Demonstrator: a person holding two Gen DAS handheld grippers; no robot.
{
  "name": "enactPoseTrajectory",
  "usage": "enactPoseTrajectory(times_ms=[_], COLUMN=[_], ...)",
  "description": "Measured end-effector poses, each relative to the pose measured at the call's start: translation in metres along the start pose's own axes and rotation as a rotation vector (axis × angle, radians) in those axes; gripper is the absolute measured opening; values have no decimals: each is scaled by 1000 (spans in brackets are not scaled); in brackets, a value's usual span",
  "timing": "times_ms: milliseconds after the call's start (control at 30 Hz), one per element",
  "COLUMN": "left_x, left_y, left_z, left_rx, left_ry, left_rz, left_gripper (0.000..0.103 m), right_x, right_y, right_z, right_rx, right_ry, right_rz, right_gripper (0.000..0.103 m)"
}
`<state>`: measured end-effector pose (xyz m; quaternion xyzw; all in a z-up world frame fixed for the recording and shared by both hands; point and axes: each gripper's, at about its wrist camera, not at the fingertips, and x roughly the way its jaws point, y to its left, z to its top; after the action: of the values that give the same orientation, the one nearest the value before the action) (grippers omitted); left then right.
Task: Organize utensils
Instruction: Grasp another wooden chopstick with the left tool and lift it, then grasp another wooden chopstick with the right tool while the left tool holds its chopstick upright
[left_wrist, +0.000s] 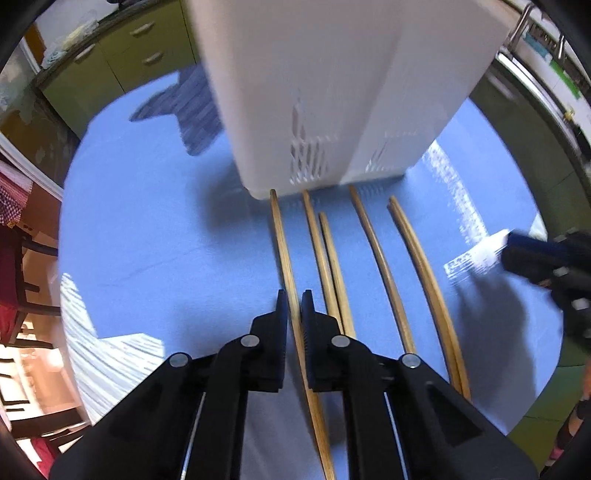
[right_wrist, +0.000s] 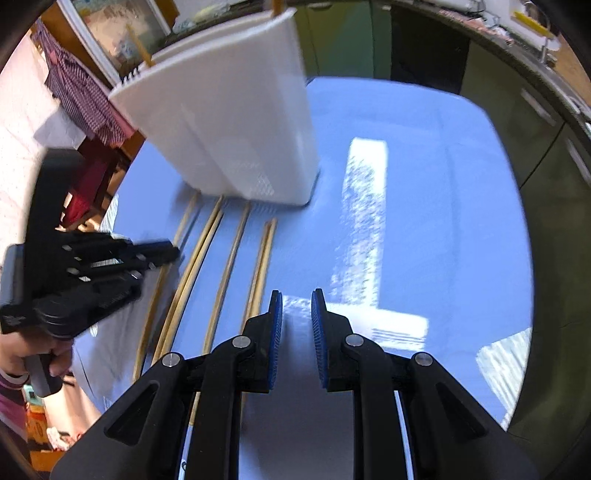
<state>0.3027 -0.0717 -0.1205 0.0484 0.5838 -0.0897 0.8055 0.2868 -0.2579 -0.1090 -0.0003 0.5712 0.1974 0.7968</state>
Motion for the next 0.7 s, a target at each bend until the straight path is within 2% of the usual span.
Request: enactPoseTrajectory(times_ms=[200,400,700], left_x=[-34,-61,-76], left_y=[14,19,21], left_z=[-14,-27,-38], left_rx=[-7,3,24], left_ry=[-81,-151,-183], left_rz=[-14,-21,-44], left_gripper=[6,6,6], right_x=[28,47,55], right_y=[16,27,32], right_z=[8,18,26], right_rx=[-26,-48,-73], right_ry=[71,104,132], right_rz=[17,-46,-95], right_gripper=[17,17,17])
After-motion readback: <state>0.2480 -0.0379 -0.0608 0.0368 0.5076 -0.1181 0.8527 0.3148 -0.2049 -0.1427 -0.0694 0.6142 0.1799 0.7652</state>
